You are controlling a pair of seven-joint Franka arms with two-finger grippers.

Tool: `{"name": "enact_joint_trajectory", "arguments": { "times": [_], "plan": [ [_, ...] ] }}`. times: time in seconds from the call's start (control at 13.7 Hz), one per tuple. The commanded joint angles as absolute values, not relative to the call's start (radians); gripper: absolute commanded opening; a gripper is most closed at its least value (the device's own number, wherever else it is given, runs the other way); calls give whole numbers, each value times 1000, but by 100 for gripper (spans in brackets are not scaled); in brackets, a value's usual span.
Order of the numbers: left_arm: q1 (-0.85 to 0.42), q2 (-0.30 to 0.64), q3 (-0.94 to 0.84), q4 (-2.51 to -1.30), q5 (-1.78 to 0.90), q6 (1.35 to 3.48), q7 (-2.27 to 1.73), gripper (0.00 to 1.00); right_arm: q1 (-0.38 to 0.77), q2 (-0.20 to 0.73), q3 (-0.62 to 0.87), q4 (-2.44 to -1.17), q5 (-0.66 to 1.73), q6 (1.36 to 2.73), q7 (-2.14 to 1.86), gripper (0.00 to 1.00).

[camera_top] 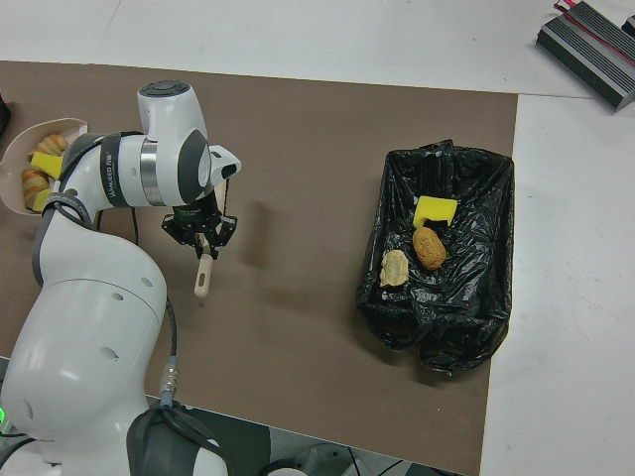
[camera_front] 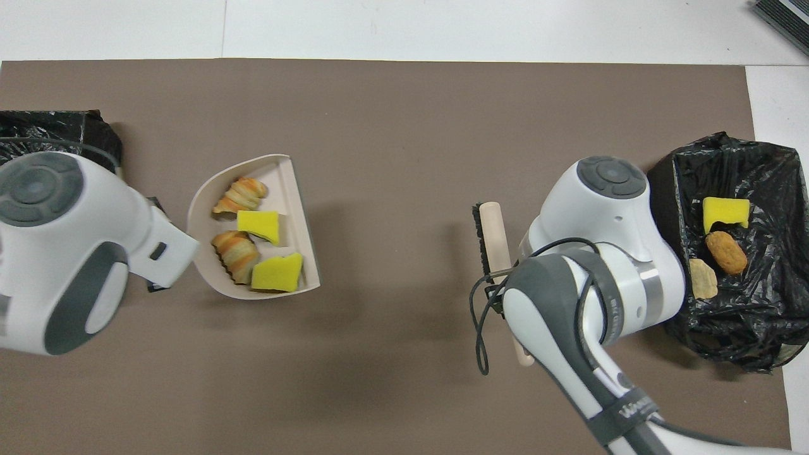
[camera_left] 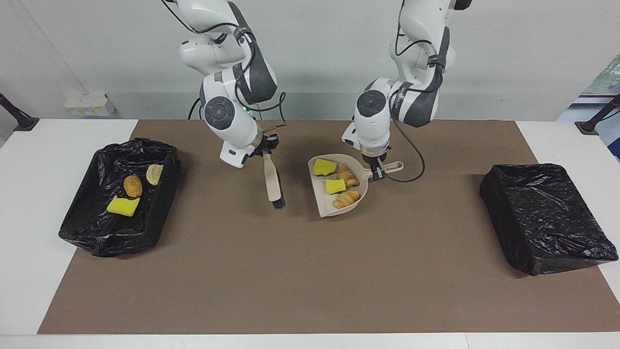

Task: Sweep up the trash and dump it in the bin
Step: 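Tip the dustpan over the bin with the left gripper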

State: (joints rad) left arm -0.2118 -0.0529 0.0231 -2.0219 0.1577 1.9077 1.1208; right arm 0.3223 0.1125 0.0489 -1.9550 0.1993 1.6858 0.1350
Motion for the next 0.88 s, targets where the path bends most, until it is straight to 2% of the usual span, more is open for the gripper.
{"name": "enact_joint_trajectory", "arguments": {
  "times": [0.0, 0.15, 0.37, 0.66, 0.8],
  "plan": [
    [-63, -46, 11, -1976, 173, 1920, 1195, 0, 403, 60, 57, -1993, 190, 1687, 251, 0],
    [81, 7, 11, -1872, 178, 1931, 1321, 0, 513, 66, 57, -2011, 192, 1718, 410, 0],
    [222, 89, 11, -1741, 184, 1940, 1536, 0, 587, 42, 57, -2051, 288, 1738, 492, 0],
    [353, 251, 11, -1524, 357, 1973, 1672, 0, 707, 29, 57, -2149, 298, 1830, 566, 0],
    [379, 317, 11, -1447, 452, 2002, 1683, 0, 722, 29, 57, -2195, 298, 1899, 583, 0]
  ]
}}
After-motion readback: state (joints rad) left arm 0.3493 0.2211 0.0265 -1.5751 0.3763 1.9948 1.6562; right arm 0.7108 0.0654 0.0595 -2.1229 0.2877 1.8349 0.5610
